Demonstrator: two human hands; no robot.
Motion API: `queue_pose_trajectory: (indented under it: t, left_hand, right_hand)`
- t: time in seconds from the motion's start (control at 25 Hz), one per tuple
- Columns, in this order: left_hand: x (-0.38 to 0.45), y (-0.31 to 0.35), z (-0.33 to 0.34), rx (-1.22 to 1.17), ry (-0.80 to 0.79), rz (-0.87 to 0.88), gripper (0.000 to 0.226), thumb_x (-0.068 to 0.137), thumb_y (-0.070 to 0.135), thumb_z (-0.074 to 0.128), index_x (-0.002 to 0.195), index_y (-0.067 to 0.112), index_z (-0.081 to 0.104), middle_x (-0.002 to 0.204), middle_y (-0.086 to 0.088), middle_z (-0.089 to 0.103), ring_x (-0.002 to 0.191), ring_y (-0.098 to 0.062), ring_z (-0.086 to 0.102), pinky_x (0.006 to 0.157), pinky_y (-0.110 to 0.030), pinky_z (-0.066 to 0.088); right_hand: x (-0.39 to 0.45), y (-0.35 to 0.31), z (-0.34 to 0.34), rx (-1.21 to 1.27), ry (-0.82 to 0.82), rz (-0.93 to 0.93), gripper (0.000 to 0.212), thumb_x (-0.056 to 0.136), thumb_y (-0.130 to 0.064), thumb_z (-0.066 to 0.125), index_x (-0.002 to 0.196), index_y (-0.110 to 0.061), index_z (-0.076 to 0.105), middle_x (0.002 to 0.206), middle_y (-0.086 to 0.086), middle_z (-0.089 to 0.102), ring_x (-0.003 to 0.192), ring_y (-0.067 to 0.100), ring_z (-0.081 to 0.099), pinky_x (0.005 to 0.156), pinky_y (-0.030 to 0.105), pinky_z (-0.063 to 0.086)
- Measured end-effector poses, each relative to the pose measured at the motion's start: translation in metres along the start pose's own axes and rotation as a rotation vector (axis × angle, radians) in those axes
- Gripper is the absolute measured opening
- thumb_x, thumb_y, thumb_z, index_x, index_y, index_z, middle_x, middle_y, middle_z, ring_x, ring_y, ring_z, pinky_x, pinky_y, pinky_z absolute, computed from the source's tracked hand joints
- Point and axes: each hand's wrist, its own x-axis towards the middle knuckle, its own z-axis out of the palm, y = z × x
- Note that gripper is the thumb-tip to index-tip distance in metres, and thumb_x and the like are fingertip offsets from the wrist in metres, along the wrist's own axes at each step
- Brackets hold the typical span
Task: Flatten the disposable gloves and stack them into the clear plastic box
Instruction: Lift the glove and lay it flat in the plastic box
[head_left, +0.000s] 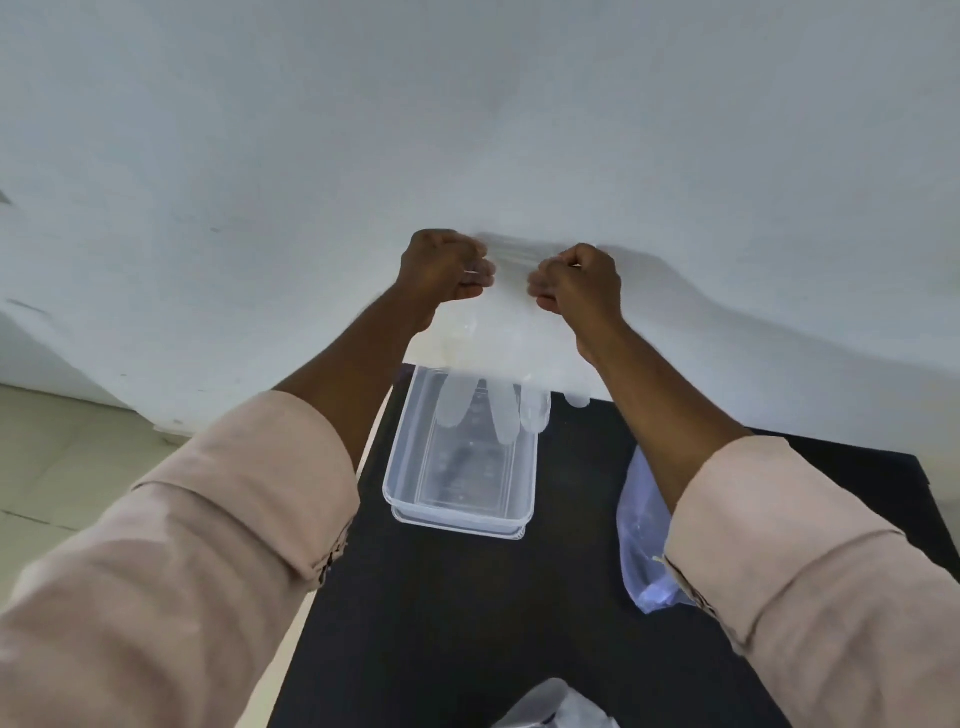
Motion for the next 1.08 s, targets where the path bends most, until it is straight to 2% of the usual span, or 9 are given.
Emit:
queue_pose_trajectory:
  t: [0.16, 0.32, 0.44, 0.52, 0.6, 0.64, 0.76, 0.96, 1.08]
  left_hand:
    - [0.015, 0.015, -0.01, 0.0, 0.026, 0.15, 0.011, 0.087, 0.004, 0.055, 0.085, 0.009, 0.065, 0.088, -0.02, 0.071, 0.081, -0.03, 0.072, 0.077, -0.035, 0.057]
    - [0.0, -0.002, -0.025, -0.059, 0.016, 0.353, 0.014, 0.084, 0.006, 0.056, 0.086, 0.012, 0.069, 0.083, -0.016, 0.075, 0.082, -0.025, 0.074, 0.073, -0.033, 0.06]
    - [-0.023, -0.057, -0.032, -0.017, -0.025, 0.301, 0.008, 0.086, -0.003, 0.058, 0.087, -0.001, 0.066, 0.084, -0.023, 0.071, 0.079, -0.024, 0.068, 0.075, -0.036, 0.055]
    - [-0.033, -0.097, -0.035, 0.037, -0.064, 0.208, 0.009, 0.085, -0.011, 0.056, 0.088, -0.009, 0.064, 0.088, -0.025, 0.07, 0.08, -0.023, 0.065, 0.078, -0.038, 0.053]
    - [-0.039, -0.131, -0.038, 0.128, -0.091, 0.138, 0.012, 0.083, -0.013, 0.056, 0.087, -0.007, 0.066, 0.089, -0.02, 0.072, 0.082, -0.022, 0.067, 0.082, -0.041, 0.053]
    - [-0.041, -0.144, -0.04, 0.192, -0.099, 0.129, 0.013, 0.084, -0.01, 0.058, 0.087, -0.003, 0.068, 0.088, -0.014, 0.074, 0.083, -0.021, 0.069, 0.084, -0.041, 0.054]
    - [-0.044, -0.172, -0.043, 0.372, -0.126, 0.174, 0.014, 0.088, 0.002, 0.061, 0.084, 0.012, 0.07, 0.083, 0.004, 0.074, 0.08, -0.008, 0.069, 0.081, -0.035, 0.055]
    - [-0.043, -0.19, -0.042, 0.663, -0.268, 0.274, 0.011, 0.09, 0.007, 0.059, 0.088, 0.011, 0.068, 0.083, 0.0, 0.072, 0.076, -0.013, 0.067, 0.078, -0.036, 0.056]
    - [-0.043, -0.192, -0.041, 0.822, -0.367, 0.248, 0.012, 0.092, 0.01, 0.057, 0.094, 0.013, 0.069, 0.091, -0.003, 0.074, 0.078, -0.016, 0.068, 0.08, -0.032, 0.057]
  right_hand:
    - [0.01, -0.012, 0.017, 0.06, 0.11, -0.18, 0.013, 0.079, -0.003, 0.057, 0.071, -0.013, 0.054, 0.074, 0.012, 0.069, 0.077, 0.034, 0.07, 0.077, 0.054, 0.057]
    - [-0.011, 0.013, 0.021, 0.107, 0.14, -0.424, 0.017, 0.082, -0.012, 0.06, 0.071, -0.024, 0.055, 0.073, 0.013, 0.067, 0.075, 0.042, 0.065, 0.067, 0.053, 0.052]
    - [-0.039, 0.066, 0.03, 0.069, 0.069, -0.371, 0.016, 0.086, -0.017, 0.063, 0.074, -0.014, 0.053, 0.074, 0.02, 0.065, 0.073, 0.042, 0.061, 0.063, 0.047, 0.047]
    - [-0.056, 0.104, 0.035, 0.042, -0.01, -0.282, 0.015, 0.086, -0.016, 0.064, 0.074, -0.017, 0.055, 0.081, 0.012, 0.072, 0.08, 0.028, 0.069, 0.066, 0.034, 0.05]
    - [-0.068, 0.135, 0.036, -0.036, -0.075, -0.248, 0.014, 0.085, -0.014, 0.064, 0.076, -0.02, 0.057, 0.087, 0.001, 0.074, 0.088, 0.011, 0.07, 0.074, 0.019, 0.05]
    - [-0.071, 0.149, 0.035, -0.095, -0.105, -0.243, 0.013, 0.086, -0.012, 0.065, 0.077, -0.019, 0.057, 0.088, -0.001, 0.074, 0.091, 0.008, 0.07, 0.077, 0.018, 0.05]
    - [-0.075, 0.171, 0.035, -0.287, -0.186, -0.253, 0.012, 0.087, -0.007, 0.065, 0.08, -0.012, 0.057, 0.091, 0.001, 0.074, 0.093, 0.01, 0.07, 0.08, 0.02, 0.054]
    - [-0.078, 0.177, 0.039, -0.59, -0.315, -0.283, 0.008, 0.089, -0.015, 0.06, 0.087, -0.013, 0.053, 0.092, 0.009, 0.072, 0.082, 0.022, 0.068, 0.071, 0.04, 0.056]
    - [-0.078, 0.176, 0.043, -0.82, -0.386, -0.296, 0.008, 0.09, -0.021, 0.055, 0.09, -0.014, 0.051, 0.086, 0.005, 0.067, 0.071, 0.02, 0.061, 0.061, 0.035, 0.051]
